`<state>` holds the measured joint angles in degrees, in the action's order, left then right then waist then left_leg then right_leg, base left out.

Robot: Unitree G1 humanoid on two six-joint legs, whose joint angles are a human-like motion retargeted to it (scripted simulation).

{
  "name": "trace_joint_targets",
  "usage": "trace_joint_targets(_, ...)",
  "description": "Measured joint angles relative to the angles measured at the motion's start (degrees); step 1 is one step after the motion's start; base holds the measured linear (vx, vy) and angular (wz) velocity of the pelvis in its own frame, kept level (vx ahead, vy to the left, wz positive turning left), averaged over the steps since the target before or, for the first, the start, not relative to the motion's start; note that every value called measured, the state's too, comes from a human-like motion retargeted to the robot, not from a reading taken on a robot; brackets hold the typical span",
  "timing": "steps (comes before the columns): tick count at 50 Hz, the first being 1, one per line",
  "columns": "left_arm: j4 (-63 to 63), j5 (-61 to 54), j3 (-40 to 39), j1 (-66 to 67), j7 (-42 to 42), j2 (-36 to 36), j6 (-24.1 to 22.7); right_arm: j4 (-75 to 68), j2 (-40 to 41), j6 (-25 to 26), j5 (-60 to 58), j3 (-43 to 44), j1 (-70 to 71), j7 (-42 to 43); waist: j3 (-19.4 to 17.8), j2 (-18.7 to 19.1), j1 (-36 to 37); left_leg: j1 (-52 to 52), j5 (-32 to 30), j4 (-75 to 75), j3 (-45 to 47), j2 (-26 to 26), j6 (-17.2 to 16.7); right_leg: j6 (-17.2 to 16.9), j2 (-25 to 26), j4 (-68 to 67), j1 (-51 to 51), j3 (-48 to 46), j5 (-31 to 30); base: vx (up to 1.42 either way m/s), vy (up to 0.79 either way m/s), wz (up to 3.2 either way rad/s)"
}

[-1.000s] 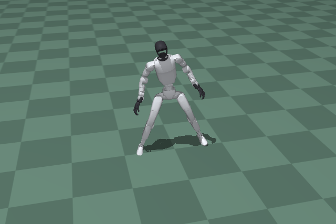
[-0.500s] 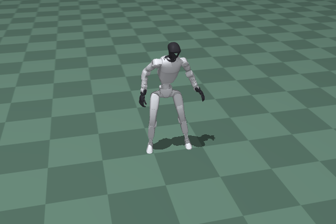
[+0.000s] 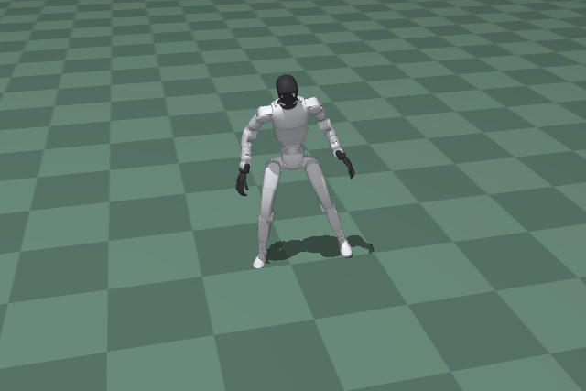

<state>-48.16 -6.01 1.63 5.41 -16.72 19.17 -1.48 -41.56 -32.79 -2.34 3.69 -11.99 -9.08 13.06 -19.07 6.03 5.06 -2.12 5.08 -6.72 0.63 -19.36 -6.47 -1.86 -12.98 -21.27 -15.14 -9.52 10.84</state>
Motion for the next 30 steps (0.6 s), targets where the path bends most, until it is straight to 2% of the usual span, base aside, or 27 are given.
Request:
trace_joint_targets(3, -4.7, 3.4, 1.9, 2.7, 1.6, -1.1, 1.2, -1.7, 0.5, 0.6, 0.2, 0.2, 0.3, 0.3, 0.2, -0.4, 0.3, 0.0, 1.7, -1.9, -2.3, 4.7, 0.6, -1.0, 1.1, 2.2, 2.1, -0.3, -0.9, 0.11, -0.38, -0.03)
trace_joint_targets(7, -9.6, 6.5, 2.3, 5.5, 3.4, -2.0, 2.3, -5.2, 2.4, 1.9, 1.3, 0.9, -3.0, -0.6, 1.9, -2.1, 6.1, -1.4, 5.9, -7.7, 0.4, 13.2, 2.5, -4.4, 1.8, 8.1, 6.2, -0.2, -3.6, 0.15, -0.31, -0.27)
trace_joint_targets(11, -11.1, 8.6, -1.6, 7.1, 5.3, -1.6, 3.0, -9.6, 5.9, 2.6, 0.6, 2.0, -7.4, -2.6, 5.4, -3.7, 15.7, -3.2, 7.2, -8.0, 2.9, 20.9, 5.0, -8.3, 3.4, 13.6, 9.2, -0.3, -6.3, 0.17, -0.24, -0.25)
trace_joint_targets(15, -7.8, 9.7, -7.2, 9.5, 7.5, 0.6, 3.6, -11.0, 9.3, 2.3, -0.9, 2.9, -10.4, -2.7, 9.0, -5.9, 20.9, -4.5, 5.2, -3.5, -2.0, 25.2, 8.7, -10.2, 5.7, 16.3, 11.3, -2.7, -7.0, 0.17, -0.21, 0.44)
trace_joint_targets(18, -6.0, 7.1, -10.1, 11.5, 6.4, 2.0, 3.7, -10.0, 11.2, 2.1, -1.1, 2.4, -9.7, -1.8, 9.4, -8.4, 18.7, -4.0, 5.1, -2.9, -6.2, 24.3, 8.2, -8.7, 7.0, 15.1, 12.4, -5.3, -5.1, 0.13, -0.24, 0.91)
trace_joint_targets(21, -8.4, 5.4, -10.1, 11.0, 4.6, 3.7, 3.9, -7.4, 12.1, 2.0, -0.4, 0.6, -7.7, -2.3, 8.2, -10.5, 14.2, -2.2, 5.1, -1.4, -9.3, 21.8, 4.8, -4.6, 9.0, 10.5, 11.8, -3.7, -2.7, 0.06, -0.28, 0.94)
trace_joint_targets(24, -12.3, 9.5, -7.2, 7.6, 5.8, 6.9, 4.9, -3.7, 12.1, 1.7, -0.5, -1.3, -6.8, -3.7, 6.5, -11.6, 10.7, -0.3, 3.8, 2.0, -12.2, 18.8, 2.3, -0.7, 10.1, 3.3, 9.1, -0.8, 0.0, -0.01, -0.30, 0.86)
trace_joint_targets(27, -12.2, 17.8, -3.7, 2.9, 9.0, 11.0, 5.1, -0.7, 11.1, 1.1, -4.5, -2.8, -7.2, -4.3, 4.9, -11.1, 10.5, 1.1, 1.9, 6.1, -14.3, 15.6, 2.0, 1.3, 6.6, -1.3, 7.5, -4.9, 2.6, -0.04, -0.31, 0.62)
trace_joint_targets(30, -6.2, 21.1, -2.1, -0.4, 9.1, 14.3, 3.4, 0.3, 9.6, 0.8, -10.7, -3.5, -8.1, -3.9, 3.7, -9.5, 12.4, 1.8, 0.2, 9.5, -15.6, 12.7, 3.6, 0.7, 0.8, -0.4, 7.8, -9.3, 2.7, -0.05, -0.33, 0.39)
